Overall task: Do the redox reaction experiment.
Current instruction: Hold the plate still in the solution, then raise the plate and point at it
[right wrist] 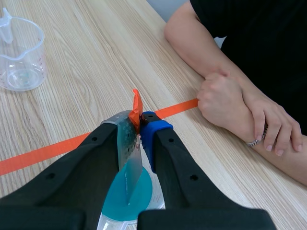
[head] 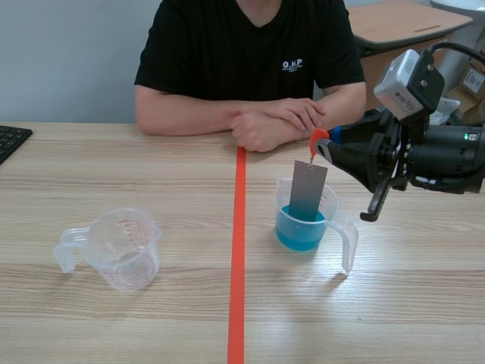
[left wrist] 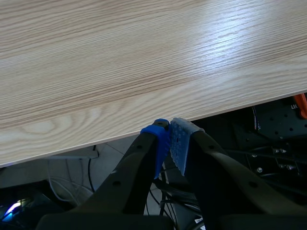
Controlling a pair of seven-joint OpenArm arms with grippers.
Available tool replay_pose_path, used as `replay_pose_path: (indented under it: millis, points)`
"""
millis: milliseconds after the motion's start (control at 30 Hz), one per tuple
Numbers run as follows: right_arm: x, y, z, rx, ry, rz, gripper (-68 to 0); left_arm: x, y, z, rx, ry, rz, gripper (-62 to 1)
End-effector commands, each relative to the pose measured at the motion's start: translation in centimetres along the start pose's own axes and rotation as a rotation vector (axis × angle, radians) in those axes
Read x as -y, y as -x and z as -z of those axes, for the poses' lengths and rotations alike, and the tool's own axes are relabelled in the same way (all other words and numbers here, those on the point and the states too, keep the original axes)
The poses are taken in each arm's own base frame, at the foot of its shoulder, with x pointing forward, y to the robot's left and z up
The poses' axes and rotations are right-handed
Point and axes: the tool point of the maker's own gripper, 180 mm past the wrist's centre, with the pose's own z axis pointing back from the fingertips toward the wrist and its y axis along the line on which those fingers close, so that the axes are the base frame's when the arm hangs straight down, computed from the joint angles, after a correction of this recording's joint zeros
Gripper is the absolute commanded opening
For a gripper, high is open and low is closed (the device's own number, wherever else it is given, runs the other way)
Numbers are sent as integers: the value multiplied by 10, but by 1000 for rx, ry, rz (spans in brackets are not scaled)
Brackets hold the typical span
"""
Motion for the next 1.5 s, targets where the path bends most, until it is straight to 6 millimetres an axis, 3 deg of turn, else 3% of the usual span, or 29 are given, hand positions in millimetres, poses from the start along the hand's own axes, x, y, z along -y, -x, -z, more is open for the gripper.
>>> replay_pose_path:
  millis: [0,533,1000,1467]
  points:
    - [6,-8,-2,9,-1,-30,-658,1,-4,-1,15,5,-3,-569]
    - [4,-13,-7,18,-23,-21,-658,1,-4,-1,15,6,-3,-569]
    - [9,-59,-27,106,-66,-23,-658,1,-4,-1,15,6,-3,-569]
    - [14,-92,-42,151,-82,-50,-658,1,-4,-1,15,6,-3,-568]
